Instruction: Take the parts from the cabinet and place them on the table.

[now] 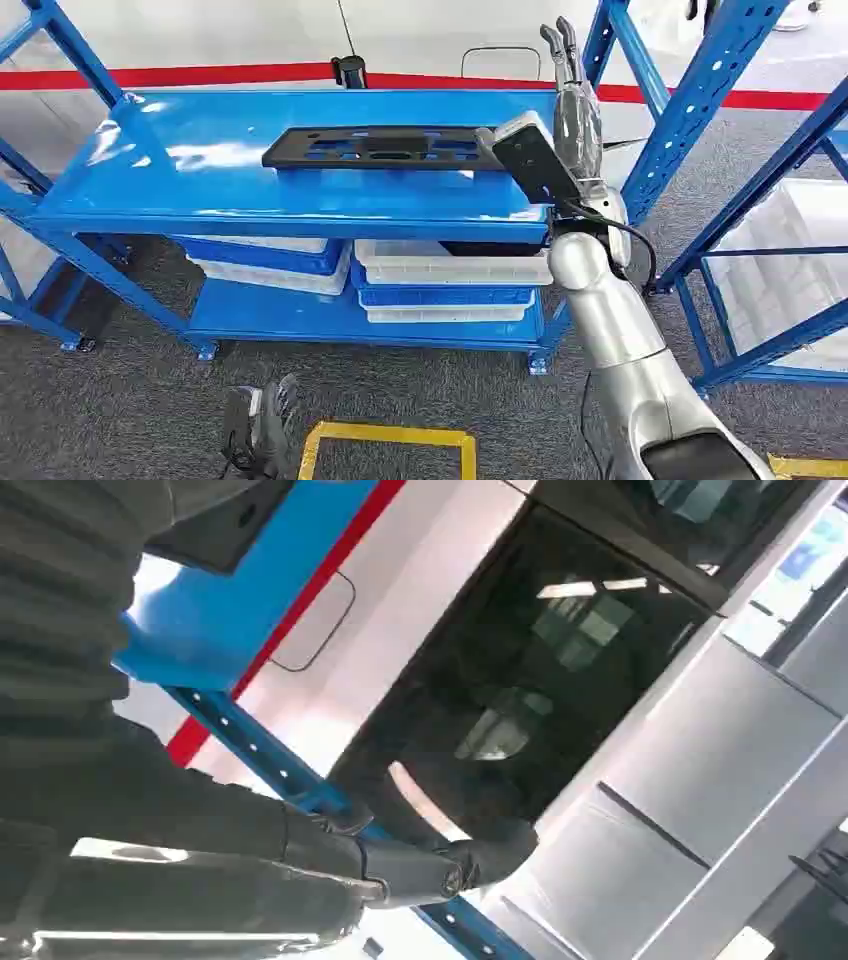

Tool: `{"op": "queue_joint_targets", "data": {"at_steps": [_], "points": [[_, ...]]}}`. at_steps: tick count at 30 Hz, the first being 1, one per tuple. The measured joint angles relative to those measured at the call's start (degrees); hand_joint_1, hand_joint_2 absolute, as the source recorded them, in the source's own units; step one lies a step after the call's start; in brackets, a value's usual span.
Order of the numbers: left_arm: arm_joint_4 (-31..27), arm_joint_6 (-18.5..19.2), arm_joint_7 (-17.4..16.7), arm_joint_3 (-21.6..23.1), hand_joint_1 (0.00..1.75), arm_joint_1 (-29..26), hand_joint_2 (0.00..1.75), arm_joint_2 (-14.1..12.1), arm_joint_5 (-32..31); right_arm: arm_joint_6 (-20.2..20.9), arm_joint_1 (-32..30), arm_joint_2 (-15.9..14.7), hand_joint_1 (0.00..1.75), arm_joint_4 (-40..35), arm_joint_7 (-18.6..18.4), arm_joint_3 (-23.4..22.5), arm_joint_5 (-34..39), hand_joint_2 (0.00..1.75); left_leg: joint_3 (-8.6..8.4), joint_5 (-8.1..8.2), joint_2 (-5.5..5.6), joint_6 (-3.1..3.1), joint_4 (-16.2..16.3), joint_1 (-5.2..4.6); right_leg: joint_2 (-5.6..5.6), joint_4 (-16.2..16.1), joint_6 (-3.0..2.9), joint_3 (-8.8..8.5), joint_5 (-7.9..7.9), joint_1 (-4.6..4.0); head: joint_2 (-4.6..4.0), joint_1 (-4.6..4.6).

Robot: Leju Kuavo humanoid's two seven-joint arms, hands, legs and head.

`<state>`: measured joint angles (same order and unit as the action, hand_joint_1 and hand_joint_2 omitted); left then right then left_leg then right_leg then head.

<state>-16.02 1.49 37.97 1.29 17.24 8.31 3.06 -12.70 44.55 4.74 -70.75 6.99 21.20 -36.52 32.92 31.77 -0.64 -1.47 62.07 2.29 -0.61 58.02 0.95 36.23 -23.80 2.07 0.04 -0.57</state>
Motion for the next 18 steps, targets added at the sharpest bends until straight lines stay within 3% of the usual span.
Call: {"op": "queue_joint_targets", "data": {"at_steps": [2,3,4,5,7,8,9,11,13,14,15,17,18], "points": [[0.0,0.0,0.0,-0.07,0.0,-0.17,0.0,0.0,0.0,0.09,-0.19,0.0,0.0,0.0,0.0,0.0,0.0,1.75,6.13,3.5,0.21,-0.05,10.45,-0.04,-0.02,0.0,-0.62,-0.21,-0.39,-0.45,0.0,0.09],[0.0,0.0,-0.02,-0.13,0.0,-0.27,0.0,0.0,-0.02,0.09,-0.38,-0.02,0.0,0.0,0.0,0.0,0.0,1.75,8.22,3.73,0.22,0.05,13.15,-0.06,-0.11,0.01,-0.74,-0.32,-0.48,-0.67,0.0,0.13],[0.0,0.0,-0.04,-0.17,0.0,-0.29,0.0,0.0,-0.11,0.09,-0.51,-0.04,0.0,0.0,-0.02,0.0,-0.02,1.75,8.95,2.96,0.23,0.25,13.34,-0.08,-0.18,0.01,-0.83,-0.43,-0.55,-0.8,0.0,0.11],[0.0,-0.02,-0.07,-0.28,0.0,-0.27,0.0,0.0,-0.2,0.09,-0.62,-0.04,0.0,-0.02,-0.04,0.0,-0.13,1.75,8.61,0.47,0.23,0.66,10.9,-0.11,-0.35,0.01,-1.0,-0.67,-0.7,-0.98,0.0,0.11],[-0.04,0.0,-0.11,-0.41,0.0,-0.23,0.0,0.0,-0.59,0.02,-0.64,-0.04,0.0,-0.18,-0.18,0.0,-0.17,1.75,4.89,-5.67,0.27,1.55,1.29,-0.35,-0.62,0.01,-1.01,-1.24,-1.0,-1.08,0.0,0.11],[-0.11,0.0,-0.11,-0.44,0.0,-0.2,0.0,-0.04,-0.61,0.02,-0.65,-0.06,0.0,-0.42,-0.22,0.0,-0.17,1.75,3.11,-7.17,0.51,2.07,-3.09,-0.64,-0.69,-0.06,-0.84,-1.36,-1.14,-0.98,0.0,0.09],[-0.15,0.0,-0.2,-0.44,0.0,-0.13,0.0,-0.09,-0.61,0.02,-0.59,-0.09,0.0,-0.5,-0.22,-0.02,-0.24,1.75,2.65,-6.49,0.59,2.04,-3.55,-0.97,-0.75,-0.09,-0.7,-1.12,-1.14,-1.55,0.0,0.02],[-0.22,0.0,-0.28,-0.44,0.0,-0.12,0.0,0.0,-0.63,0.02,-0.96,-0.22,0.0,-0.52,-0.28,-0.02,-0.37,1.75,2.19,-6.2,0.72,2.06,-4.06,-1.39,-0.74,-0.25,-0.06,-1.11,-1.19,-1.18,0.0,0.02],[-0.37,0.0,-0.31,-0.46,0.0,-0.11,0.0,0.11,-0.63,0.02,-1.04,-0.2,0.0,-0.74,-0.35,-0.02,-0.5,1.75,1.77,-6.52,0.77,2.64,-4.76,-1.43,-0.75,-0.77,0.86,-1.48,-1.11,-1.41,0.0,0.04],[-0.5,0.0,-0.31,-0.48,0.0,-0.11,0.0,0.11,-0.63,0.02,-1.07,-0.24,0.0,-0.98,-0.37,-0.07,-0.55,1.75,1.15,-6.81,0.6,2.96,-5.34,-1.07,-0.26,0.2,0.98,-0.65,-1.68,-1.24,0.0,0.0],[-0.5,0.02,-0.31,-0.55,0.0,0.0,0.0,0.11,-0.61,0.02,-0.88,-0.26,0.0,-1.01,-0.37,-0.2,-0.59,1.75,0.89,-6.81,0.63,3.24,-5.54,-1.19,0.0,2.74,0.84,0.28,-2.79,-1.32,0.0,-0.07],[-0.5,0.13,-0.31,-0.72,0.0,0.0,0.0,0.24,-0.61,0.02,-1.16,-0.3,0.0,-1.03,-0.37,-0.37,-0.68,1.75,0.62,-6.56,0.63,3.62,-5.54,-1.38,0.01,11.87,0.32,5.04,-5.98,-1.27,0.0,-0.02],[-0.5,0.18,-0.31,-0.81,0.0,-0.03,0.0,0.28,-0.61,0.04,-1.46,-0.33,0.0,-1.03,-0.39,-0.42,-0.74,1.75,0.58,-6.45,0.66,3.72,-5.52,-1.42,0.0,15.85,0.42,7.39,-6.93,-1.36,0.0,-0.07]]}}
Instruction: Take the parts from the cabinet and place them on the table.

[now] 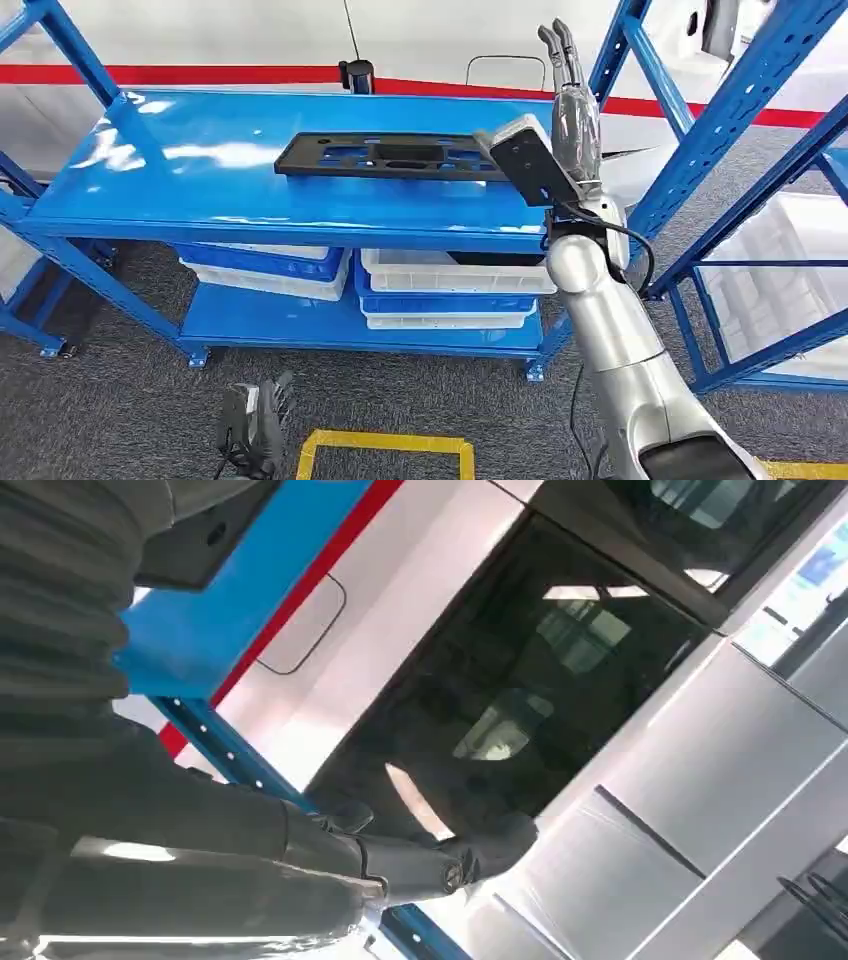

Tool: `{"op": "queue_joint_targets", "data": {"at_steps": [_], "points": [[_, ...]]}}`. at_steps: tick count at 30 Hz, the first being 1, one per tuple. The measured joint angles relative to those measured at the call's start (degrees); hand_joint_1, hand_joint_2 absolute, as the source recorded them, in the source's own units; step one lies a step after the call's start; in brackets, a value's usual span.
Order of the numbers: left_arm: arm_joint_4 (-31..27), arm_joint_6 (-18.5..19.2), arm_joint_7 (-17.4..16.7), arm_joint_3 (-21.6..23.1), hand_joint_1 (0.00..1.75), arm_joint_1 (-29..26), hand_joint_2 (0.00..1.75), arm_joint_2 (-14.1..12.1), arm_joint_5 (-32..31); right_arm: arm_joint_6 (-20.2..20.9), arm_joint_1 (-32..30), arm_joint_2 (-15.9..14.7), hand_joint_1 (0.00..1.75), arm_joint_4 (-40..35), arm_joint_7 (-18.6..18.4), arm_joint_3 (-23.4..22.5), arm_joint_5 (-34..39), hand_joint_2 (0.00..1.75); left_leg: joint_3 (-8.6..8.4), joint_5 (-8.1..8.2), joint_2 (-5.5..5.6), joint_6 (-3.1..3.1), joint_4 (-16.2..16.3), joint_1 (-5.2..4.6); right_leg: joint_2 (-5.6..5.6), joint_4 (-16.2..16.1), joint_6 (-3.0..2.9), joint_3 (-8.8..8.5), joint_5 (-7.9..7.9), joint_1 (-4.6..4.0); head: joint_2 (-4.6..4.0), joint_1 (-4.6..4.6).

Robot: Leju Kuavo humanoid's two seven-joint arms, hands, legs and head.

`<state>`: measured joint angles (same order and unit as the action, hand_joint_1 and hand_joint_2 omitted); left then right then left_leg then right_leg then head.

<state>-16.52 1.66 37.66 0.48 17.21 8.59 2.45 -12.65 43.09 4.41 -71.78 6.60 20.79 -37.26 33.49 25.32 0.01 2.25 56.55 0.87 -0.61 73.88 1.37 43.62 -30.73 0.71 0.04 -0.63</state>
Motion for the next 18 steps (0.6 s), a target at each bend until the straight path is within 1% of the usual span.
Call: {"op": "queue_joint_targets", "data": {"at_steps": [1,2,3,4,5,6,7,8,9,10,11,12,13,14,15,16,17,18], "points": [[0.0,0.02,0.0,-0.13,0.0,-0.03,0.0,0.02,-0.02,0.13,-0.23,-0.02,0.0,0.0,-0.02,0.0,-0.13,1.75,-0.07,0.12,0.09,0.04,0.02,-0.06,0.01,1.57,0.27,1.18,0.03,0.02,0.0,0.02],[0.0,0.07,0.0,-0.31,0.0,-0.06,0.0,0.07,-0.02,0.39,-0.36,-0.09,0.0,0.0,-0.11,-0.07,-0.15,1.75,-0.25,0.25,0.18,0.05,0.02,-0.09,0.01,0.35,0.67,0.96,0.99,0.03,0.0,0.02],[0.0,0.13,0.0,-0.59,0.0,-0.07,0.0,0.07,-0.17,0.68,-0.38,-0.13,0.0,-0.04,-0.2,-0.15,-0.26,1.75,-0.53,0.49,0.28,-0.08,0.05,-0.09,0.03,-3.98,1.23,-0.94,3.19,0.03,0.0,0.02],[0.0,0.22,0.0,-0.72,0.0,-0.07,0.0,0.07,-0.35,0.85,-0.35,-0.11,0.0,-0.24,-0.24,-0.2,-0.26,1.75,-0.89,0.74,0.35,-0.23,0.06,-0.09,0.11,-9.34,1.6,-3.44,5.52,0.03,0.0,0.0],[0.0,0.35,0.0,-0.81,0.0,-0.07,0.0,0.11,-0.5,0.9,-0.29,-0.11,0.0,-0.41,-0.26,-0.26,-0.26,1.75,-1.24,1.08,0.36,-0.44,0.07,-0.09,0.36,-14.52,1.74,-5.93,7.48,0.05,0.0,0.0],[0.0,0.5,0.0,-0.99,0.0,-0.05,0.0,0.11,-0.52,0.94,-0.16,-0.11,0.0,-0.42,-0.28,-0.33,-0.26,1.75,-1.25,1.42,0.4,-0.84,0.22,-0.5,0.57,-16.73,1.27,-7.45,7.63,-0.28,0.0,-0.02],[0.0,0.55,0.0,-1.14,0.0,-0.06,0.0,0.13,-0.52,0.98,-0.11,0.04,0.0,-0.42,-0.37,-0.37,-0.26,1.75,-1.21,1.56,0.46,-1.06,0.22,-0.52,0.51,-16.87,0.84,-7.52,7.78,-0.47,0.0,0.11],[0.0,0.7,0.0,-1.31,0.0,-0.07,0.0,0.13,-0.52,0.98,-0.15,0.15,0.0,-0.42,-0.39,-0.39,-0.26,1.75,-1.24,1.64,0.43,-1.21,0.22,-0.52,0.5,-16.78,0.54,-7.48,7.61,-0.45,0.0,0.18],[0.0,0.72,0.02,-1.4,0.0,-0.1,0.0,0.22,-0.52,0.98,-0.22,0.04,0.0,-0.42,-0.48,-0.5,-0.26,1.75,-1.34,1.74,0.41,-1.41,0.08,-0.31,0.47,-16.73,0.29,-7.48,7.45,-0.64,0.0,0.13],[0.0,0.77,0.02,-1.49,0.0,-0.09,0.0,0.22,-0.52,0.98,-0.17,0.07,0.0,-0.44,-0.5,-0.5,-0.26,1.75,-1.52,1.97,0.33,-1.76,0.03,-0.29,0.46,-17.03,-0.09,-7.61,7.5,-0.39,0.0,0.13],[-0.17,0.83,0.09,-1.6,0.0,-0.1,0.0,0.18,-0.52,1.0,-0.16,0.26,0.0,-0.63,-0.52,-0.5,-0.29,1.75,-0.96,2.57,0.3,-2.13,0.52,0.04,0.35,-17.38,-0.5,-8.1,7.55,0.56,0.0,0.15],[-0.28,0.89,0.24,-1.79,0.0,-0.04,0.0,0.2,-0.52,1.01,-0.05,0.35,0.0,-0.83,-0.5,-0.52,-0.4,1.75,-0.22,3.61,0.21,-2.46,2.66,-0.09,0.31,-17.43,-1.16,-8.36,7.29,0.6,0.0,0.35],[-0.33,0.96,0.33,-1.97,0.0,-0.04,0.0,0.2,-0.57,1.09,0.0,0.48,0.0,-0.9,-0.52,-0.5,-0.46,1.75,1.7,5.29,0.19,-2.72,6.49,-0.01,0.33,-17.43,-1.48,-8.61,7.06,0.59,0.0,0.5],[-0.33,1.05,0.33,-2.12,0.0,-0.12,0.0,0.2,-0.61,1.22,-0.05,0.61,0.0,-0.9,-0.52,-0.5,-0.57,1.75,4.33,7.25,0.2,-3.04,11.32,0.14,0.34,-17.43,-1.68,-8.77,6.9,0.58,0.0,0.48],[-0.33,1.05,0.35,-2.21,0.0,-0.27,0.0,0.2,-0.63,1.29,-0.18,0.63,0.0,-0.9,-0.52,-0.5,-0.7,1.75,7.43,8.93,0.2,-3.29,16.39,0.26,0.33,-17.43,-1.83,-8.88,6.77,0.57,0.0,0.5],[-0.33,1.05,0.37,-2.34,0.0,-0.38,0.0,0.18,-0.63,1.35,-0.36,0.66,0.0,-0.9,-0.52,-0.5,-0.79,1.75,9.37,9.06,0.17,-3.41,18.93,0.37,0.3,-17.42,-1.9,-8.99,6.68,0.57,0.0,0.48],[-0.33,1.05,0.39,-2.38,0.0,-0.45,0.0,0.15,-0.63,1.4,-0.58,0.66,0.0,-0.9,-0.52,-0.5,-0.85,1.75,9.91,7.64,0.16,-3.48,18.52,0.5,0.26,-17.41,-1.83,-9.19,6.48,0.63,0.0,0.5],[-0.33,1.05,0.44,-2.45,0.0,-0.45,0.0,0.09,-0.63,1.42,-0.75,0.7,0.0,-0.9,-0.52,-0.5,-0.96,1.75,8.95,5.0,0.13,-3.55,15.35,0.68,0.13,-17.4,-1.65,-9.51,6.22,0.76,0.0,0.53]]}}
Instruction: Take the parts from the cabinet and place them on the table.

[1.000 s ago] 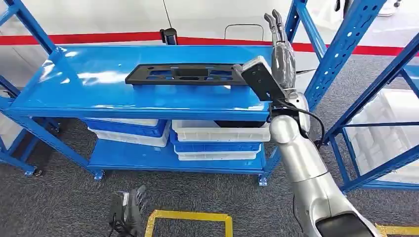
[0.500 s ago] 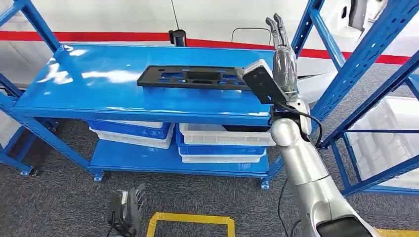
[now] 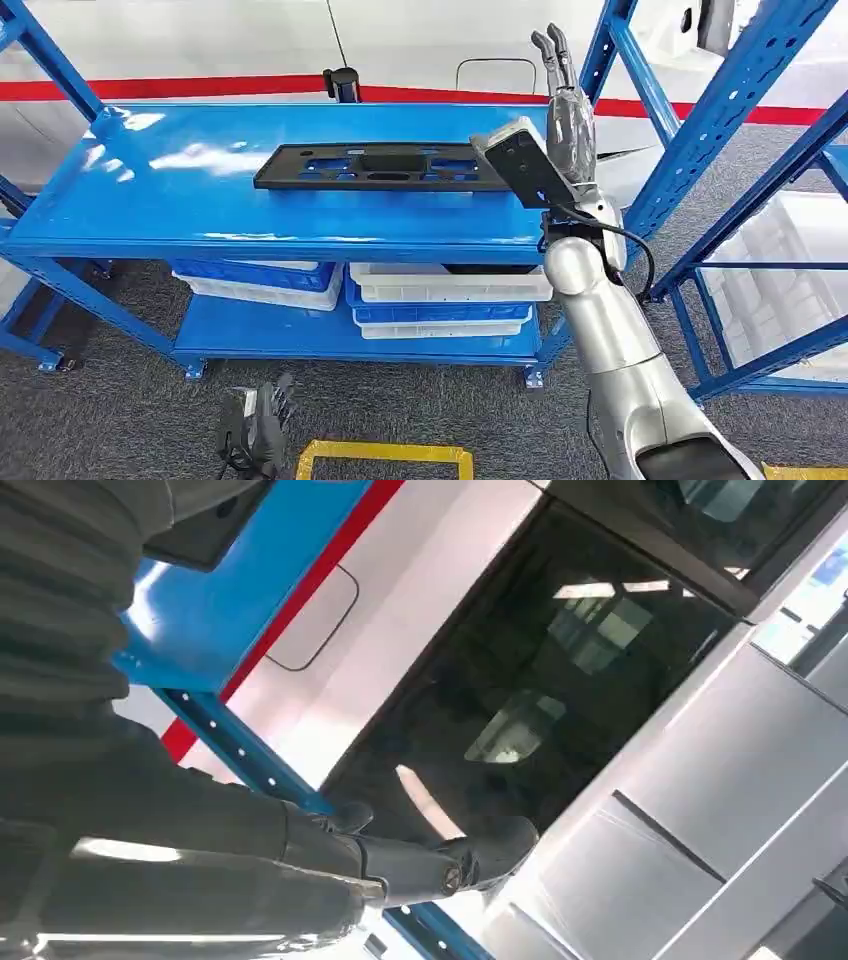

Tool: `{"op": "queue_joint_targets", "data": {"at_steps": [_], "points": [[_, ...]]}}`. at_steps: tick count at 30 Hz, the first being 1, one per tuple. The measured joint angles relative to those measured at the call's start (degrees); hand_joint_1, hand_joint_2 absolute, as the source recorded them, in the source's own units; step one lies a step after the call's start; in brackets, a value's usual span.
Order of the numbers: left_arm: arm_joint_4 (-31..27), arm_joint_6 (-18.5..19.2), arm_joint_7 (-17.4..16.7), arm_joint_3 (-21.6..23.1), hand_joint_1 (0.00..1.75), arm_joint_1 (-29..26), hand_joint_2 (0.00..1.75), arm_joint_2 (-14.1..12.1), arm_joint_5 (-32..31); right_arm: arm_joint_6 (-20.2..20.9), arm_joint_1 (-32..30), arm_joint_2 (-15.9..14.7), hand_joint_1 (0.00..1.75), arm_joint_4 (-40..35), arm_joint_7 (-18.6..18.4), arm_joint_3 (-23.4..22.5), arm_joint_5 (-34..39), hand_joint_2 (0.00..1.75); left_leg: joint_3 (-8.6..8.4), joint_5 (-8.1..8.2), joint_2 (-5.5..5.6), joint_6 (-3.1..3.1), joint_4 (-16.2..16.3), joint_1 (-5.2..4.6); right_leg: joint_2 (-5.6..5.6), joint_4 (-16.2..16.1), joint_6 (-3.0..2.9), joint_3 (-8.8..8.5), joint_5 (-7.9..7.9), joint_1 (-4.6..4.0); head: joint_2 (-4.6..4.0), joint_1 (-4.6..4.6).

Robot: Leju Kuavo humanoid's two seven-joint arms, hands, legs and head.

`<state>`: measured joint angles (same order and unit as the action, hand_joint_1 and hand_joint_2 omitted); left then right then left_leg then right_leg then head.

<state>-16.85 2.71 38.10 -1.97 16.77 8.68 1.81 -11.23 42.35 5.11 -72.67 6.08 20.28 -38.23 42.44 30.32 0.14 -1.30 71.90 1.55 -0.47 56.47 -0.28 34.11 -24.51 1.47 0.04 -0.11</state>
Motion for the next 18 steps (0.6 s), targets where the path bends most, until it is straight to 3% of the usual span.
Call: {"op": "queue_joint_targets", "data": {"at_steps": [2,3,4,6,8,9,10,12,13,14,15,16,18], "points": [[-0.02,0.04,0.05,-0.07,0.0,0.02,0.0,-0.13,0.0,0.0,-0.09,0.07,0.0,-0.13,-0.02,0.0,-0.11,1.75,-4.64,-5.95,-0.03,-0.07,-10.35,0.28,-0.17,0.02,0.67,-0.94,-0.61,0.28,0.0,0.02],[-0.02,0.09,0.07,-0.07,0.0,0.03,0.0,-0.09,-0.04,0.0,-0.04,0.07,0.0,-0.26,0.0,0.0,-0.2,1.75,-6.27,-6.61,0.0,-0.19,-13.69,0.32,-0.25,0.06,1.13,-1.14,-0.93,-0.02,0.0,0.04],[-0.02,0.2,0.11,-0.07,0.0,0.12,0.0,-0.07,-0.09,0.04,0.0,0.04,0.0,-0.44,-0.02,0.0,-0.33,1.75,-7.33,-5.78,0.27,0.21,-14.83,-0.02,-0.35,0.28,1.59,-0.99,-1.21,-0.49,0.0,0.15],[-0.02,0.26,0.2,-0.2,0.0,0.02,0.0,-0.07,-0.53,0.33,-0.22,0.09,0.0,-0.66,-0.04,0.0,-0.54,1.75,-7.09,-5.64,0.25,0.91,-14.43,-0.29,-0.34,-0.06,2.0,-1.18,-1.24,-0.61,0.0,0.15],[-0.09,0.31,0.24,-0.35,0.0,0.02,0.0,0.02,-0.68,0.35,-0.33,0.09,0.0,-0.9,-0.07,-0.02,-0.76,1.75,-7.65,-5.81,0.3,1.93,-14.9,-0.34,-0.23,-0.02,2.79,-1.03,-1.72,-0.73,0.0,0.19],[-0.13,0.33,0.33,-0.44,0.0,0.06,0.0,0.04,-0.74,0.35,-0.4,0.07,0.0,-1.11,-0.07,-0.07,-0.85,1.75,-8.0,-5.69,0.35,2.46,-15.02,-0.47,0.01,1.9,2.7,-0.3,-2.6,-0.36,0.0,0.05],[-0.13,0.35,0.35,-0.55,0.0,0.15,0.0,0.02,-0.77,0.35,-0.41,0.07,0.0,-1.18,-0.07,-0.09,-0.87,1.75,-8.15,-5.51,0.31,3.05,-15.01,-0.49,0.03,5.85,2.32,1.59,-4.16,-0.33,0.0,-0.13],[-0.13,0.42,0.35,-0.7,0.0,0.08,0.0,0.04,-1.05,0.35,-0.83,-0.02,0.0,-1.2,-0.07,-0.13,-0.87,1.75,-8.47,-5.11,0.27,3.58,-15.01,-0.61,0.02,15.57,1.95,7.04,-7.2,-0.38,0.0,-0.16],[-0.13,0.44,0.35,-0.74,0.0,0.05,0.0,0.13,-1.14,0.35,-1.13,-0.13,0.0,-1.2,-0.07,-0.15,-0.87,1.75,-8.63,-4.96,0.32,3.73,-15.0,-0.73,0.03,18.96,2.14,9.18,-7.7,-0.53,0.0,-0.13],[-0.13,0.46,0.35,-0.77,0.0,0.04,0.0,0.15,-1.2,0.35,-1.39,-0.2,0.0,-1.2,-0.07,-0.2,-0.87,1.75,-8.84,-4.76,0.44,3.76,-15.0,-0.88,0.03,19.21,2.4,9.89,-7.23,-0.55,0.0,-0.13],[-0.13,0.48,0.35,-0.79,0.0,0.03,0.0,0.15,-1.31,0.35,-1.57,-0.44,0.0,-1.2,-0.07,-0.35,-0.94,1.75,-9.19,-4.5,0.59,3.76,-14.99,-1.03,0.03,16.48,2.76,9.02,-5.55,-0.63,0.0,-0.15],[-0.13,0.5,0.31,-0.83,0.0,0.03,0.0,0.17,-1.53,0.35,-1.6,-0.55,0.0,-1.2,-0.07,-0.46,-1.05,1.75,-9.58,-4.23,0.77,3.68,-14.99,-1.14,0.05,11.66,3.05,6.95,-3.19,-0.79,0.0,-0.13],[-0.13,0.5,0.26,-0.83,0.0,0.04,0.0,0.35,-1.79,0.35,-1.6,-0.61,0.0,-1.29,-0.07,-0.48,-1.27,1.75,-10.4,-3.62,0.76,3.48,-15.0,-1.32,0.18,2.0,2.78,2.76,0.97,-1.13,0.0,-0.2]]}}
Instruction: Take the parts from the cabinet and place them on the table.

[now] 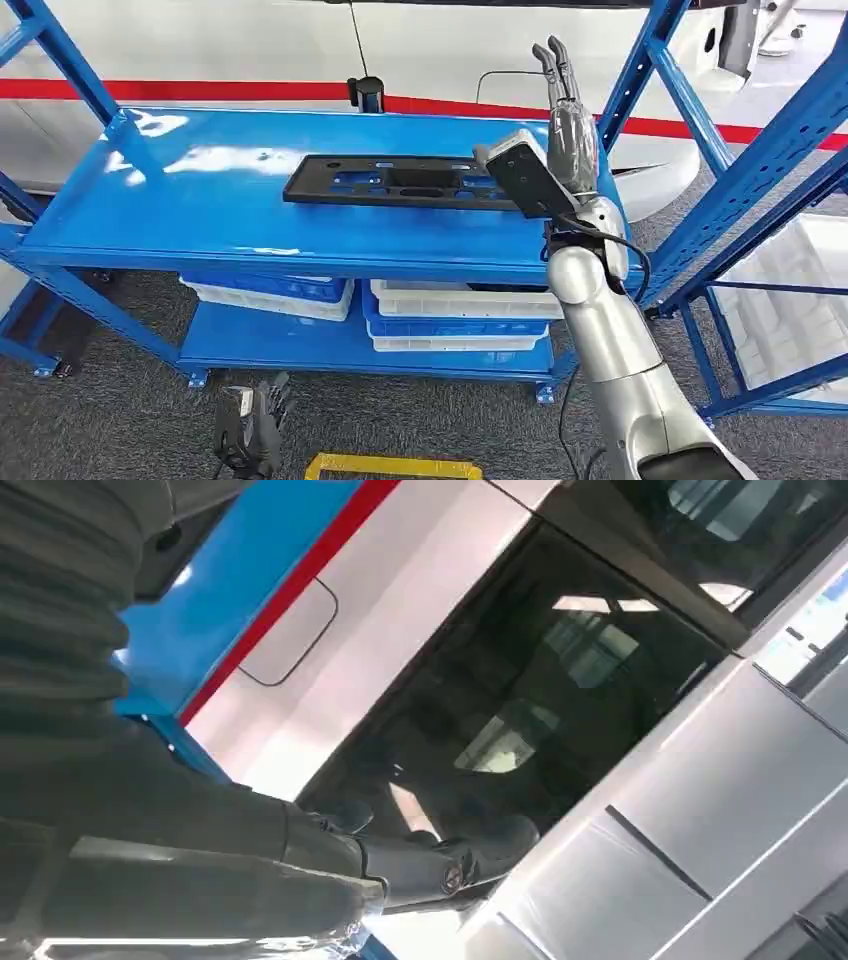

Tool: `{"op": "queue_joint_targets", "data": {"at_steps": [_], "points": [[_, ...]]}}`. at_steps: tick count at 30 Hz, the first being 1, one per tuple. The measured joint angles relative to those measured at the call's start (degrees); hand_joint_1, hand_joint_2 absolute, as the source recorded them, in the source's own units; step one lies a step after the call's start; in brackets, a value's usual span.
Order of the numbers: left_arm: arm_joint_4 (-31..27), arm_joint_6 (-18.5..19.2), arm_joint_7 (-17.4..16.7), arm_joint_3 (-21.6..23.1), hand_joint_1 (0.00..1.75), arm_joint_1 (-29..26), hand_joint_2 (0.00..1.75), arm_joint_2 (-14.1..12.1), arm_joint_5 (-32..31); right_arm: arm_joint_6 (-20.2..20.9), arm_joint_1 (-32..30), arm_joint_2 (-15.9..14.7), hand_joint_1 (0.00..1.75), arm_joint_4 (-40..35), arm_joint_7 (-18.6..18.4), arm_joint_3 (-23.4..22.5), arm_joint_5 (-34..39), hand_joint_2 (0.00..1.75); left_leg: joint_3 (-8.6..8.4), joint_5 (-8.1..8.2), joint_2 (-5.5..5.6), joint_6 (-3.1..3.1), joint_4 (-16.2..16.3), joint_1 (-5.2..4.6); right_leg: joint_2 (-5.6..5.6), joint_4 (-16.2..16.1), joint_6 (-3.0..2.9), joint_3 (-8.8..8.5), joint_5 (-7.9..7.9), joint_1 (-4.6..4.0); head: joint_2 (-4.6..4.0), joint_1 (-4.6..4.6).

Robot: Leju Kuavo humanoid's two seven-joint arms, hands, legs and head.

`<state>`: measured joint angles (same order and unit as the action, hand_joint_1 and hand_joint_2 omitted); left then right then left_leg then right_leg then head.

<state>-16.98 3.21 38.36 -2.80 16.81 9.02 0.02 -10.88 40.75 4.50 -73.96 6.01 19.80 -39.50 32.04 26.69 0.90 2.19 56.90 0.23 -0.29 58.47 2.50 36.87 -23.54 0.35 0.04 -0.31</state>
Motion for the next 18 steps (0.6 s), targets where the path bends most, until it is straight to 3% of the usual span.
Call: {"op": "queue_joint_targets", "data": {"at_steps": [1,4,6,7,9,10,11,12,13,15,16,17,18], "points": [[0.0,0.0,-0.09,0.0,0.0,0.06,0.0,0.18,0.0,0.0,-0.06,-0.02,0.0,0.0,0.0,0.0,-0.02,1.75,-0.04,0.42,-0.03,-0.43,0.12,-0.44,0.1,-1.2,-0.94,-1.09,0.33,-0.55,0.0,0.33],[0.0,0.15,-0.26,0.0,0.0,-0.03,0.0,0.44,-0.02,0.02,-0.34,-0.22,0.0,-0.04,0.02,-0.02,-0.09,1.75,-0.11,0.7,-0.04,-1.02,-0.17,0.01,0.01,-1.4,-1.59,-1.02,0.03,-0.92,0.0,0.37],[-0.07,0.15,-0.24,-0.04,0.0,0.07,0.0,0.4,-0.02,0.02,-0.41,-0.2,0.0,-0.31,0.02,-0.02,-0.09,1.75,0.14,1.56,-0.19,-1.77,0.49,0.16,-0.05,-2.4,-2.07,-1.96,0.22,0.57,0.0,0.43],[-0.07,0.15,-0.24,-0.04,0.0,0.14,0.0,0.4,-0.02,0.02,-0.38,-0.17,0.0,-0.35,0.07,-0.02,-0.09,1.75,1.02,2.6,-0.39,-2.13,2.75,0.11,-0.04,-2.53,-2.59,-2.32,-0.09,0.6,0.0,0.57],[-0.04,0.2,-0.28,-0.07,0.0,0.08,0.0,0.33,-0.09,0.02,-0.57,-0.13,0.0,-0.35,0.07,0.0,-0.13,1.75,5.99,6.26,-0.46,-2.8,12.02,0.53,0.02,-2.54,-3.17,-2.91,-0.52,0.57,0.0,0.57],[-0.04,0.26,-0.37,-0.07,0.0,-0.02,0.0,0.29,-0.26,0.02,-0.74,-0.15,0.0,-0.35,0.04,0.0,-0.24,1.75,8.68,7.34,-0.47,-3.14,16.18,0.67,0.02,-2.52,-3.37,-3.08,-0.69,0.57,0.0,0.57],[-0.04,0.35,-0.53,-0.07,0.0,-0.06,0.0,0.26,-0.66,-0.07,-1.05,-0.15,0.0,-0.37,0.0,0.0,-0.42,1.75,10.34,7.05,-0.51,-3.39,17.94,0.94,-0.01,-2.52,-3.47,-3.29,-0.84,0.58,0.0,0.61],[-0.04,0.37,-0.83,-0.07,0.0,-0.04,0.0,0.26,-0.88,-0.13,-1.44,-0.15,0.0,-0.48,-0.15,-0.02,-0.83,1.75,10.56,5.62,-0.63,-3.57,17.07,1.2,-0.05,-2.5,-3.39,-3.52,-1.04,0.67,0.0,0.57],[-0.04,0.44,-0.94,-0.04,0.0,0.01,0.0,0.26,-1.29,-0.22,-2.11,-0.22,0.0,-0.83,-0.35,-0.11,-1.35,1.75,9.32,2.61,-0.79,-3.8,13.28,1.54,-0.16,-2.47,-3.08,-3.95,-1.39,0.78,0.0,0.61],[-0.04,0.5,-1.26,-0.04,0.0,0.23,0.0,0.29,-1.9,-0.5,-3.14,-0.26,0.0,-1.79,-0.92,-0.55,-2.18,1.75,4.91,-2.95,-0.9,-4.07,3.27,2.0,-0.29,-2.16,-2.33,-4.65,-2.15,1.1,0.0,0.61],[-0.04,0.57,-1.62,0.0,0.0,0.46,0.0,0.48,-2.12,-0.7,-3.45,-0.31,0.0,-2.28,-1.25,-0.74,-2.51,1.75,3.44,-2.39,-0.68,-4.3,1.25,1.84,-0.39,-1.91,-1.77,-4.54,-2.54,0.57,0.0,0.68],[-0.04,0.68,-1.95,0.02,0.0,0.65,0.0,0.55,-2.4,-0.92,-3.79,-0.46,0.0,-2.99,-1.51,-1.14,-2.95,1.75,3.17,-2.11,-0.54,-3.52,0.6,1.63,-0.4,-1.66,-1.46,-4.32,-2.74,0.4,0.0,0.77],[-0.04,0.81,-2.08,0.07,0.0,0.7,0.0,0.75,-2.62,-1.01,-4.44,-0.5,0.0,-3.72,-1.73,-1.38,-3.32,1.75,3.34,-2.07,-0.6,-3.12,0.73,1.41,-0.42,-1.95,-1.14,-4.21,-2.65,0.34,0.0,0.66]]}}
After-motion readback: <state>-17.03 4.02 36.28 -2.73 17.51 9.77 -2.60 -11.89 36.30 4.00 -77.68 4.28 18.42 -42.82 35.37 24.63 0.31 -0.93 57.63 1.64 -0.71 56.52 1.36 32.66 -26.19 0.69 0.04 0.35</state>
